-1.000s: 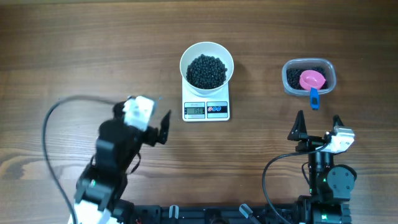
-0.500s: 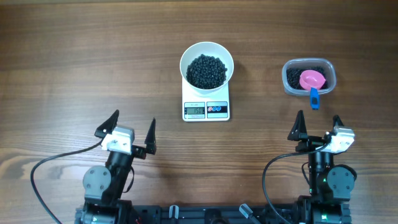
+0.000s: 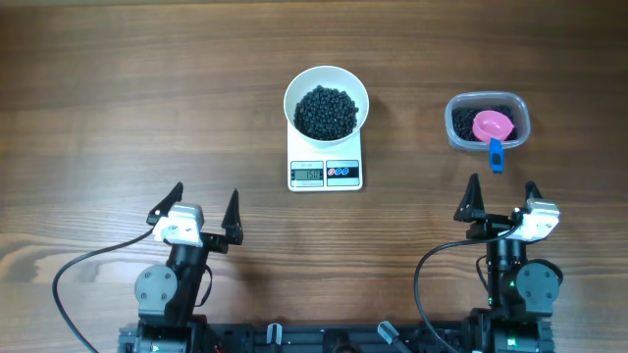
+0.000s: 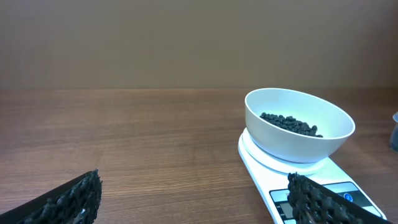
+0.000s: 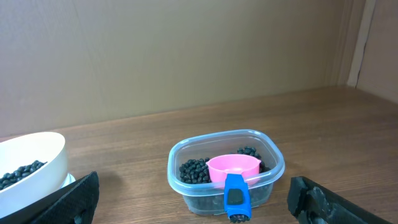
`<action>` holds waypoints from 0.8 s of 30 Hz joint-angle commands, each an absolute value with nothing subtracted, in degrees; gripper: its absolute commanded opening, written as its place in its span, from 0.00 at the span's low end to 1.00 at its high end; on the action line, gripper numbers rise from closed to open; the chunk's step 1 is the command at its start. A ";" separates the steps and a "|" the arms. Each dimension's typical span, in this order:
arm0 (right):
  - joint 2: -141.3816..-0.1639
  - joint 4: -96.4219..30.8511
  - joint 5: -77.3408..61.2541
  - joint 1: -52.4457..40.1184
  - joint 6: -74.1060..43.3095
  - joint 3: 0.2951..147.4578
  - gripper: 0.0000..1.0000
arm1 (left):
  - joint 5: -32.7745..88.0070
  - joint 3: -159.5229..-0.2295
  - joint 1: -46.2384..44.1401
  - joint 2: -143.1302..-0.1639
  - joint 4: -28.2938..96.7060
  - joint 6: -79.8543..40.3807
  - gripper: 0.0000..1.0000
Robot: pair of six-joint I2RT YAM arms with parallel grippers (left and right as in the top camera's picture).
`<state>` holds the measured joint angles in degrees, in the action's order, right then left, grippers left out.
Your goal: Scoop item into bowl and weigh 150g on scale
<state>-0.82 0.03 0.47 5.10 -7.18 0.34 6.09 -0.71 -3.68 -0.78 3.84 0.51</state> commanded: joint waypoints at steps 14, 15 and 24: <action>-0.21 0.38 0.60 4.86 -6.17 0.30 1.00 | 6.57 -0.32 -3.36 -0.16 3.88 -0.47 1.00; -0.21 0.38 0.60 4.86 -6.17 0.30 1.00 | 6.57 -0.32 -3.36 -0.16 3.88 -0.47 1.00; -0.21 0.38 0.60 4.86 -6.17 0.30 1.00 | 6.57 -0.32 -3.36 -0.16 3.88 -0.47 1.00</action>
